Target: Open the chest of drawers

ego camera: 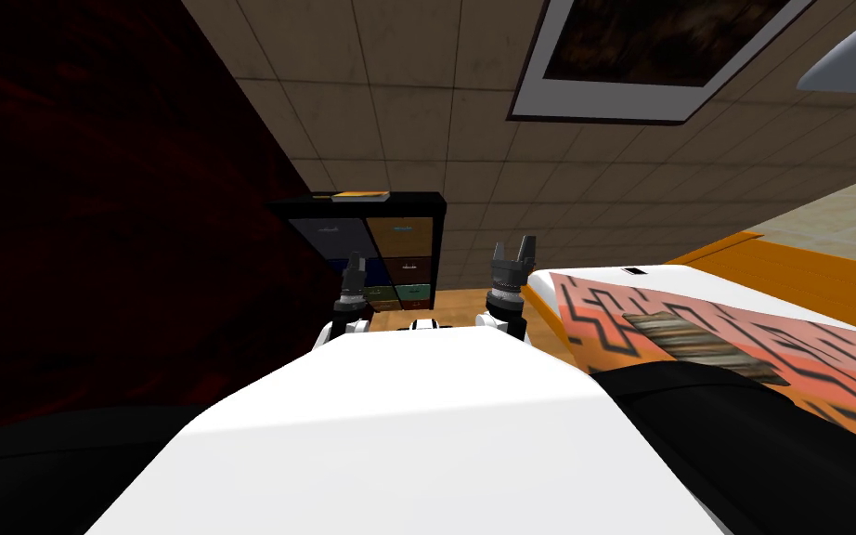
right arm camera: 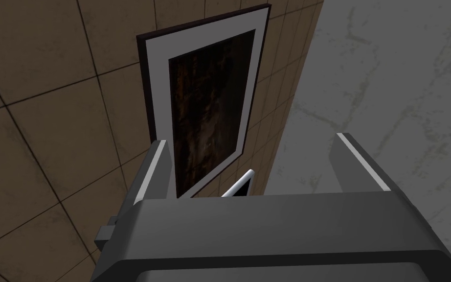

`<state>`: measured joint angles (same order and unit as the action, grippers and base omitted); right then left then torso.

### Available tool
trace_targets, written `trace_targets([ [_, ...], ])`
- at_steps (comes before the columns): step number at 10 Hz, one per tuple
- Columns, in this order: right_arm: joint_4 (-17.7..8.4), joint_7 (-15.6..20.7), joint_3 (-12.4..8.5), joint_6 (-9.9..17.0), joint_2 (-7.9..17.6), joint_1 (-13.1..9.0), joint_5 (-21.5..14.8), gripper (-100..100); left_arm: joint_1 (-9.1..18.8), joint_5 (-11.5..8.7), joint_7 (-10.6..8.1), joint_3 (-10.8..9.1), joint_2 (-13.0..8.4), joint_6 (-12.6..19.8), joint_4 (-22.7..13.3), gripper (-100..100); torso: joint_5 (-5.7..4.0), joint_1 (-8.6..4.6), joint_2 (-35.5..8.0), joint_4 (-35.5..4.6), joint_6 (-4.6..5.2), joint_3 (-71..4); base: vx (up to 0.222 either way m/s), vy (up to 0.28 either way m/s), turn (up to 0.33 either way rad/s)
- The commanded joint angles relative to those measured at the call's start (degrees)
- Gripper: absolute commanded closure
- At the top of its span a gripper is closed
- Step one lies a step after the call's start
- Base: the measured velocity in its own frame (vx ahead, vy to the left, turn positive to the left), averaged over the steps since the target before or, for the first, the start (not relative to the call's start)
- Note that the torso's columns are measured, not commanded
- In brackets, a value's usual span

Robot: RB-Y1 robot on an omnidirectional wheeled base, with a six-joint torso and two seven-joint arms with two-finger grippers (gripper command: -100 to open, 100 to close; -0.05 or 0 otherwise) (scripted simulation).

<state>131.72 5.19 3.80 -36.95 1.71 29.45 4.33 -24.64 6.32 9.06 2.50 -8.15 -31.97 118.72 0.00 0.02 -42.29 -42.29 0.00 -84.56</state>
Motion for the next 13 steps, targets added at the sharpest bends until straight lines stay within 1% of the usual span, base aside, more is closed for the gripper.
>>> trace_targets([
  [1,0.00,0.00,0.00,0.00,0.00,0.00,0.00,0,0.94,0.12,0.17,0.08,-0.18,-0.87,-4.28,-100,0.00,0.00,-0.01,0.00,0.00,0.01,0.029,-0.044,-0.008],
  [8,0.00,0.00,0.00,0.00,0.00,0.00,0.00,0,2.75,0.22,0.25,0.01,-0.49,-2.25,-13.38,-100,0.00,-0.02,0.01,0.00,0.00,-0.01,0.029,-0.042,-0.009],
  [13,0.00,0.00,0.00,0.00,0.00,0.00,0.00,0,4.17,0.31,0.33,-0.03,-0.26,-3.36,-20.51,-100,0.00,-0.01,0.02,0.01,0.00,-0.02,0.030,-0.041,-0.010],
])
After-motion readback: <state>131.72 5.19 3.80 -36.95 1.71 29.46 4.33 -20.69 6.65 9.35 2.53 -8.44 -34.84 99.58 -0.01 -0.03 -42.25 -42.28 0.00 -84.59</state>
